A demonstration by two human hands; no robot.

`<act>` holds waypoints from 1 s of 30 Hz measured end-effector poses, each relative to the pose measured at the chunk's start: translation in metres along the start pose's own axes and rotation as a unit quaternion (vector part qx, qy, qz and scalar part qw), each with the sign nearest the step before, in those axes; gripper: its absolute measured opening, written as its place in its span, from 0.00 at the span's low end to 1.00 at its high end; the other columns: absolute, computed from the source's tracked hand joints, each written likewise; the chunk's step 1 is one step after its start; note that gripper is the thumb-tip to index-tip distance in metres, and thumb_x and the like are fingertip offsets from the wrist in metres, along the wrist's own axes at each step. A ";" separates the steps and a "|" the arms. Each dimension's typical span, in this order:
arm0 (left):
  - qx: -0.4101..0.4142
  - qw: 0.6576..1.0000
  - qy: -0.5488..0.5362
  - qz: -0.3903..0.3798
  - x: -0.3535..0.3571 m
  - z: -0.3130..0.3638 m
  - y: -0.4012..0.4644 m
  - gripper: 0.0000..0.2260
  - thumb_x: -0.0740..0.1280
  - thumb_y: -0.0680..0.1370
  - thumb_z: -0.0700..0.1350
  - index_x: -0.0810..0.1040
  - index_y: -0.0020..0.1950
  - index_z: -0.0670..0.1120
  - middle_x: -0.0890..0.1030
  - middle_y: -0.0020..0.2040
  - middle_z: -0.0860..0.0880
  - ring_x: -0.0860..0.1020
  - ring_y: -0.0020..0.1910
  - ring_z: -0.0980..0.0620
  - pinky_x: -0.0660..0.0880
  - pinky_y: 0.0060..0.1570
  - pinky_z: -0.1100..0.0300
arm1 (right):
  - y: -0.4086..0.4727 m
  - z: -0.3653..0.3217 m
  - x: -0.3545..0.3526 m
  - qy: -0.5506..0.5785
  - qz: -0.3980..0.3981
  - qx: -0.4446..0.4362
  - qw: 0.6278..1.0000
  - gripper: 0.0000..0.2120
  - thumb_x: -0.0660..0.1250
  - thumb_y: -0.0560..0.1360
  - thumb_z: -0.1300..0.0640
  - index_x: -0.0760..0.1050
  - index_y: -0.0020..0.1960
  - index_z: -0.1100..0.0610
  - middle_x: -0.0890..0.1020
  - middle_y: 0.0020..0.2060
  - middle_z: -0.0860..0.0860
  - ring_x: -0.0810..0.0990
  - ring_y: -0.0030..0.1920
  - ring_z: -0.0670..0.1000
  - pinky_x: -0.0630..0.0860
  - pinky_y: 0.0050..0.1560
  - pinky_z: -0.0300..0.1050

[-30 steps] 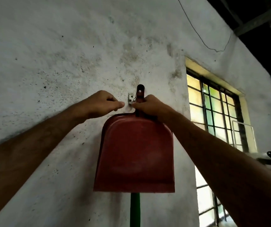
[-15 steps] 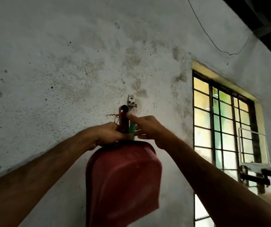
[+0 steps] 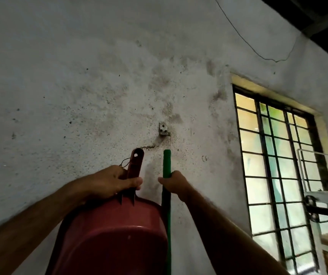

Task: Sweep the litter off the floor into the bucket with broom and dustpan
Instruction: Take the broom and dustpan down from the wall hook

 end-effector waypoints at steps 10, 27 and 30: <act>0.021 0.995 -0.067 -0.070 0.002 -0.007 0.010 0.08 0.66 0.80 0.44 0.80 0.55 0.41 0.86 0.48 0.47 0.84 0.49 0.51 0.79 0.50 0.60 | -0.022 -0.056 -0.056 0.056 0.118 -0.085 0.988 0.16 0.65 0.79 0.45 0.72 0.58 0.57 0.80 0.48 0.53 0.78 0.41 0.48 0.72 0.35 0.40; 0.092 0.952 -0.176 -0.233 0.230 -0.026 -0.088 0.09 0.75 0.71 0.54 0.81 0.50 0.56 0.83 0.35 0.60 0.79 0.32 0.59 0.73 0.32 0.68 | -0.274 0.071 -0.026 0.151 0.192 -0.018 0.970 0.12 0.63 0.81 0.48 0.71 0.57 0.56 0.78 0.44 0.55 0.79 0.40 0.42 0.76 0.39 0.32; 0.116 0.932 -0.191 -0.285 0.292 -0.024 -0.133 0.08 0.77 0.71 0.46 0.81 0.48 0.51 0.85 0.41 0.50 0.83 0.39 0.51 0.81 0.44 0.56 | -0.345 0.109 -0.018 0.146 0.209 0.019 0.967 0.11 0.64 0.81 0.51 0.72 0.56 0.59 0.79 0.41 0.54 0.80 0.39 0.42 0.80 0.41 0.38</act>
Point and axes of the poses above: each hand's wrist, its own y-axis towards the middle knuckle, its own x-axis out of the palm, z = x × y, the point moved 7 cm from there along y, towards the middle knuckle
